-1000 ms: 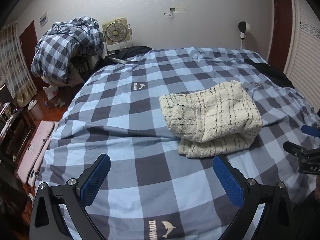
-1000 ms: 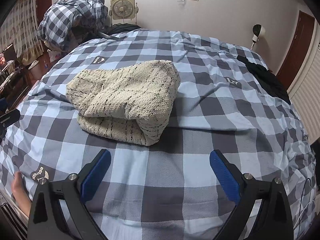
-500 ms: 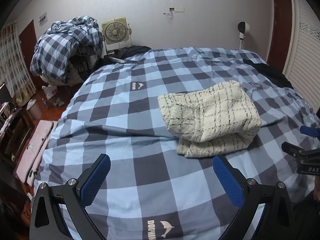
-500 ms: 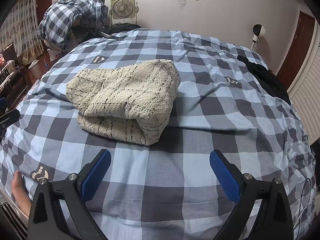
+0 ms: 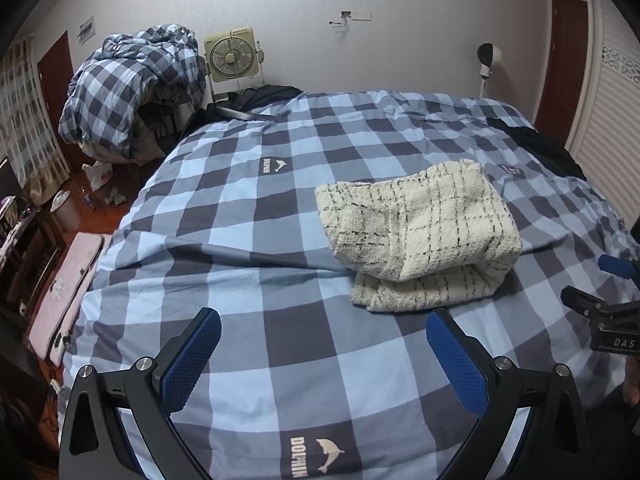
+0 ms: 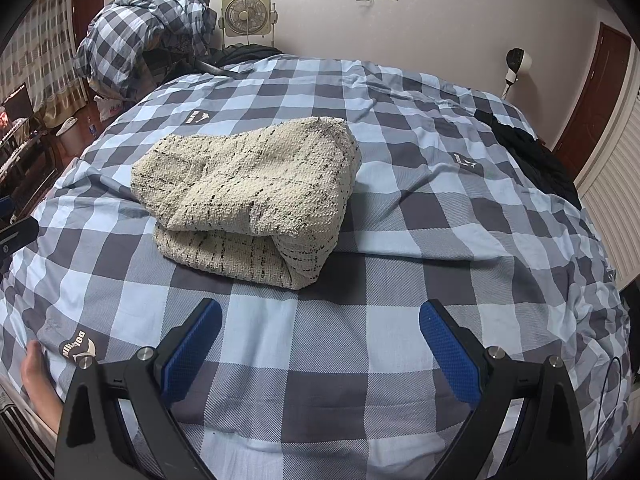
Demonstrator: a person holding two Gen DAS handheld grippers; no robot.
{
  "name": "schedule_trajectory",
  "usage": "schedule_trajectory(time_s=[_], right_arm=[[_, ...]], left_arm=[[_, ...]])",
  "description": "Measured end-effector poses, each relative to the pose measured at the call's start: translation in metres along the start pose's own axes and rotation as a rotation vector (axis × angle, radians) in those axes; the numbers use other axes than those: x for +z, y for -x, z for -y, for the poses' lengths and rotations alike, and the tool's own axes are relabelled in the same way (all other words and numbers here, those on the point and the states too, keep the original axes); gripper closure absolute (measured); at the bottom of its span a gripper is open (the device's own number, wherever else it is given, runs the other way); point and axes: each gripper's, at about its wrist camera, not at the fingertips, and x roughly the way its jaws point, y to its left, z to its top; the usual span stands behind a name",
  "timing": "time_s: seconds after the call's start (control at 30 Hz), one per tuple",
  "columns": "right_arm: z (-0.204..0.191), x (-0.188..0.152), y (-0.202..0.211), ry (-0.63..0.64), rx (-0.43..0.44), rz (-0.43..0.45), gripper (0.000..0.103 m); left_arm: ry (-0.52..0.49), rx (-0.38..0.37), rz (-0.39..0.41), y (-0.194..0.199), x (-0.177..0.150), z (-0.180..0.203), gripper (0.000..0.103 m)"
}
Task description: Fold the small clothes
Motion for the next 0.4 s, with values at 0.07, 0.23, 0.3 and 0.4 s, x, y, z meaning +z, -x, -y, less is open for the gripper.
schedule_trajectory(time_s=[0.07,0.23,0.3,0.4], right_arm=[[0.0001,0.0004,0.0000,0.000,0.000,0.000,0.006],[0.0000,0.0003,-0.0003,0.001,0.000,-0.001,0.006],[-0.0001,0.0003,0.0000,0.000,-0.001,0.000,0.006],[-0.0001,0.0004,-0.0001,0.000,0.000,0.000,0.006]], left_arm=[[-0.004,0.002,-0.004,-0.0007,-0.0004,0.0001,0.000],[-0.007,0.008,-0.015,-0.0023,-0.0014,0.0007,0.000],[-0.011,0.003,-0.013,-0.0020,-0.0017,0.0014,0.000],[-0.021,-0.001,-0.017,-0.0028,-0.0025,0.0041,0.000]])
